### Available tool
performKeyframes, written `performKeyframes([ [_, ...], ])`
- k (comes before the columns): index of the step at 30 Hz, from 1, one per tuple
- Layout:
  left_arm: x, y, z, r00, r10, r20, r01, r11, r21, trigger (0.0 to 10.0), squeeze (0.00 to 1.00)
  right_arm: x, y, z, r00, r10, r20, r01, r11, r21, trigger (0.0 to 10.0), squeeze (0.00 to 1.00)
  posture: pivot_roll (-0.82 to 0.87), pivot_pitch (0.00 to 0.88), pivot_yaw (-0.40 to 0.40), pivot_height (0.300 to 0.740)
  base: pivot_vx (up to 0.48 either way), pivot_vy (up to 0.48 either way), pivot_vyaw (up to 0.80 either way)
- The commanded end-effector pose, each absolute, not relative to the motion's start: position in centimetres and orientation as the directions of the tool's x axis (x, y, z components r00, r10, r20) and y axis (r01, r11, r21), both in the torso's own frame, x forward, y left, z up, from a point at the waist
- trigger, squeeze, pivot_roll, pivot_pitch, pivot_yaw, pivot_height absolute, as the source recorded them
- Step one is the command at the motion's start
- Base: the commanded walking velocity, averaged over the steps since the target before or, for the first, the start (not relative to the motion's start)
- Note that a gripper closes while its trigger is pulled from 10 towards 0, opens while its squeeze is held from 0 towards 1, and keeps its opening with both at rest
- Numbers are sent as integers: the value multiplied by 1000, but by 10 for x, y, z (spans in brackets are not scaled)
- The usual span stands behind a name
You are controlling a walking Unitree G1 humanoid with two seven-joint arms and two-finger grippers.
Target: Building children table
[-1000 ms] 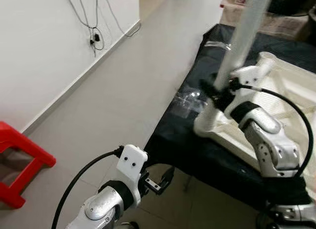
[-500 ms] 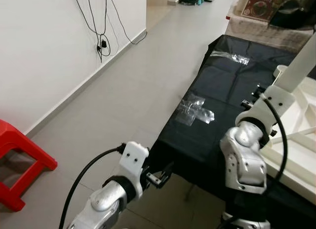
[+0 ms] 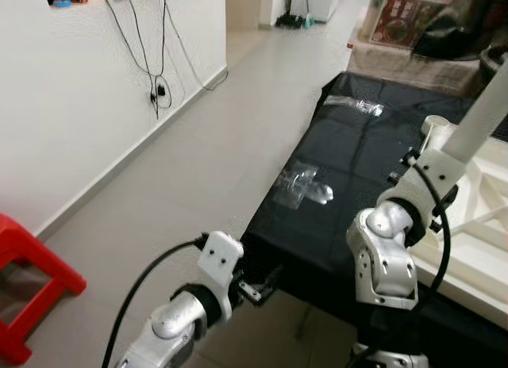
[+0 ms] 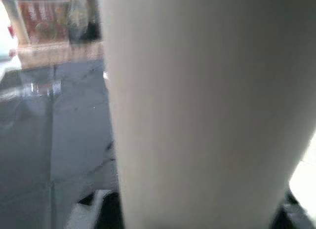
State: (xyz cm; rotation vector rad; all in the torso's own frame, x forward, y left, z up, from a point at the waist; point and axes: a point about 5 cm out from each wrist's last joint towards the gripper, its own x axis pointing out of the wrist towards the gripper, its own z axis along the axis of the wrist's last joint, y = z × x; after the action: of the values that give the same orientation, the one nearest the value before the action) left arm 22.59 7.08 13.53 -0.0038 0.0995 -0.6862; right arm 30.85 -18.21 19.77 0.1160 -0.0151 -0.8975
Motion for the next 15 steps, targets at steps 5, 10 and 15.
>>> performKeyframes([
  [5,230,71,128,763,-637,-109,639,769,-28,10000,0,308,-167,181,686,-720,-105,727,677,115,10000,1000,162,0,-47,740,0,0,0],
  [10,232,72,126,765,-634,-109,636,771,-27,10000,0,311,-166,183,758,-650,-53,652,752,97,10000,0,159,0,-42,740,0,0,0],
  [15,234,71,125,765,-635,-104,636,771,-27,10000,0,314,-165,180,861,-507,-26,507,856,104,10000,0,158,0,-43,740,0,0,0],
])
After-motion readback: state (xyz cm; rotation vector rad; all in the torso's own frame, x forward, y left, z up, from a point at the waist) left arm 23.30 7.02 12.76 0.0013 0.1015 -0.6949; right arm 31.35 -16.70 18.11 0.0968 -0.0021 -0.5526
